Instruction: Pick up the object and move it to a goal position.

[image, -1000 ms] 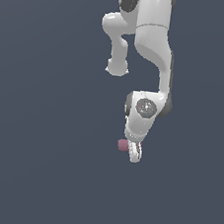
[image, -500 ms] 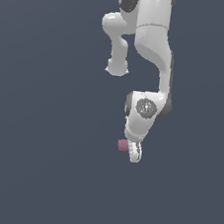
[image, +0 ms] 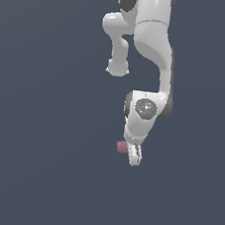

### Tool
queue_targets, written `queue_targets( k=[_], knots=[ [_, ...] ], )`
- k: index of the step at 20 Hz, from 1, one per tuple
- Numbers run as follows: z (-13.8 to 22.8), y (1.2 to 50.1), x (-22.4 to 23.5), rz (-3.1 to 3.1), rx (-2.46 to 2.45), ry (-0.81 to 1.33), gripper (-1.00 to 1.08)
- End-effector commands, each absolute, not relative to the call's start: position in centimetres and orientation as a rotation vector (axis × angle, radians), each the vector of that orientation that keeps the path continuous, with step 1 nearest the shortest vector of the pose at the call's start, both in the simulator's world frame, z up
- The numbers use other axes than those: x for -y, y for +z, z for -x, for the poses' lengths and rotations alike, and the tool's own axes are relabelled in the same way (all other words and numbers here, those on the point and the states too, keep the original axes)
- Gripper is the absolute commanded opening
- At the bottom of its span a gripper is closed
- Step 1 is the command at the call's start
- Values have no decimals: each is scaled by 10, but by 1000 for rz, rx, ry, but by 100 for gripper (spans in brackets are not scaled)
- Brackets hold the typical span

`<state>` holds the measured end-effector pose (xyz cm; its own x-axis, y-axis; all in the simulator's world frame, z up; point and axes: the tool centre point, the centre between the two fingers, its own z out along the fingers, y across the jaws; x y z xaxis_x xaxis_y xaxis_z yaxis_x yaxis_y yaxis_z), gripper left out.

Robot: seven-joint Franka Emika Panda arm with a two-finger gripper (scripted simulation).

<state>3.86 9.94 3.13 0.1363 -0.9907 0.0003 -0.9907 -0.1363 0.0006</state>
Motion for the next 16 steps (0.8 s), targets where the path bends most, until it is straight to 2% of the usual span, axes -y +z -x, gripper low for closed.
queue_targets(
  k=[1, 16],
  knots=[
    [-48, 41, -94, -2367, 2065, 1, -100],
    [-104, 99, -62, -2367, 2065, 1, -100]
  ],
)
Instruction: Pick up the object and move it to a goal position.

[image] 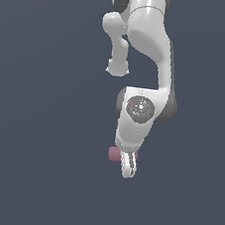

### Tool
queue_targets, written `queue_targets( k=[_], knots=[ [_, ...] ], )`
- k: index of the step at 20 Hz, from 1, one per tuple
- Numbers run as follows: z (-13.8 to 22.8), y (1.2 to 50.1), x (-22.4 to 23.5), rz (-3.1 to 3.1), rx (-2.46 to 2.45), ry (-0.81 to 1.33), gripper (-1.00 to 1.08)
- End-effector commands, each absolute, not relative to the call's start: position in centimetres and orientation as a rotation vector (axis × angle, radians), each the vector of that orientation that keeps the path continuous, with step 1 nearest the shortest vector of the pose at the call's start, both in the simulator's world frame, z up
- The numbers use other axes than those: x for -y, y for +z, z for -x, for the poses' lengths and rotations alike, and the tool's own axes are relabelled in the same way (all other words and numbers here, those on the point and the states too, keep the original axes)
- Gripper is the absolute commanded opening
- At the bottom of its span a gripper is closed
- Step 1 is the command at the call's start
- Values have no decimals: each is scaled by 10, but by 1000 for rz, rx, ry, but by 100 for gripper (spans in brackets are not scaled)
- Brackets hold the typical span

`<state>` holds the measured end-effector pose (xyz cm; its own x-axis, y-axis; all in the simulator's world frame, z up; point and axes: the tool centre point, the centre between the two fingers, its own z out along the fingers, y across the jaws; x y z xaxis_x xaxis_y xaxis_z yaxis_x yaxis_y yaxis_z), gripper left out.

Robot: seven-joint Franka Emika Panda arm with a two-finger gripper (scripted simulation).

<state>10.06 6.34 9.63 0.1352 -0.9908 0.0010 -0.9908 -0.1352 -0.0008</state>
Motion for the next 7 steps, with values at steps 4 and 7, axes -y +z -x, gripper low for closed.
queue_targets(
  k=[4, 7],
  knots=[
    [-109, 104, -60, -2367, 2065, 0, -100],
    [-110, 105, -59, -2367, 2065, 0, -100]
  ],
)
